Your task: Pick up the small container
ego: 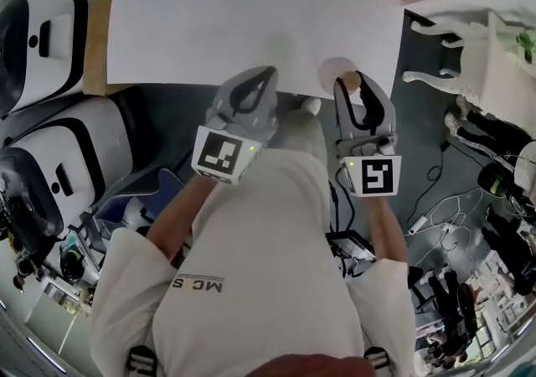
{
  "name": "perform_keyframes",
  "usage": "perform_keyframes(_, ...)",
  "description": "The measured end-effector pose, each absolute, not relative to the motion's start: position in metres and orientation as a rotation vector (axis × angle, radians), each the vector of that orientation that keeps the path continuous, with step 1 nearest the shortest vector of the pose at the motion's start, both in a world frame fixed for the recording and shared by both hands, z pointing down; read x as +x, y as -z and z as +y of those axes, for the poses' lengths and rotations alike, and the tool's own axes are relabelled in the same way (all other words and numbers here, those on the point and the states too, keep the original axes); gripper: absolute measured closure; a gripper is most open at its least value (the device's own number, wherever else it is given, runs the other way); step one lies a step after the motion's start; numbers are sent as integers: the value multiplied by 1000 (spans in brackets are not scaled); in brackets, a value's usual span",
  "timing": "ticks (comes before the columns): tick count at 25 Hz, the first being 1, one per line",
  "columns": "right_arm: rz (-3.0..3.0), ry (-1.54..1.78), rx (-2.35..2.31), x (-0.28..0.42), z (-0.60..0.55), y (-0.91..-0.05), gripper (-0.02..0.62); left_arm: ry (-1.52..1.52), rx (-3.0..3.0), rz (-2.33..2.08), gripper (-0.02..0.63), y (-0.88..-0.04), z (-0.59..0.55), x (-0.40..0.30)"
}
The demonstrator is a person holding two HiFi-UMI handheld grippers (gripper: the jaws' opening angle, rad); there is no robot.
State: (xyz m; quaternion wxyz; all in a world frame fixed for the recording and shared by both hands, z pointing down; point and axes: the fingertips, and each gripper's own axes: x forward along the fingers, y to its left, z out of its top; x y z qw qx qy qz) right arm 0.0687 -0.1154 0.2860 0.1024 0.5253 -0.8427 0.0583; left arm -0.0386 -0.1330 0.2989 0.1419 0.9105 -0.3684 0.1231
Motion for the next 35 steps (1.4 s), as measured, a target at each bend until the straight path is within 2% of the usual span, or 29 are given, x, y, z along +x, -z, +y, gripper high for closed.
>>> perform_keyframes(18, -2454, -139, 1674, 63, -73, -211, 472, -224, 2727, -1066, 607, -214, -108, -62)
perform_keyframes(35, -2472, -181, 1697, 67, -55, -216, 472, -251, 2735, -1034, 607, -224, -83, -54)
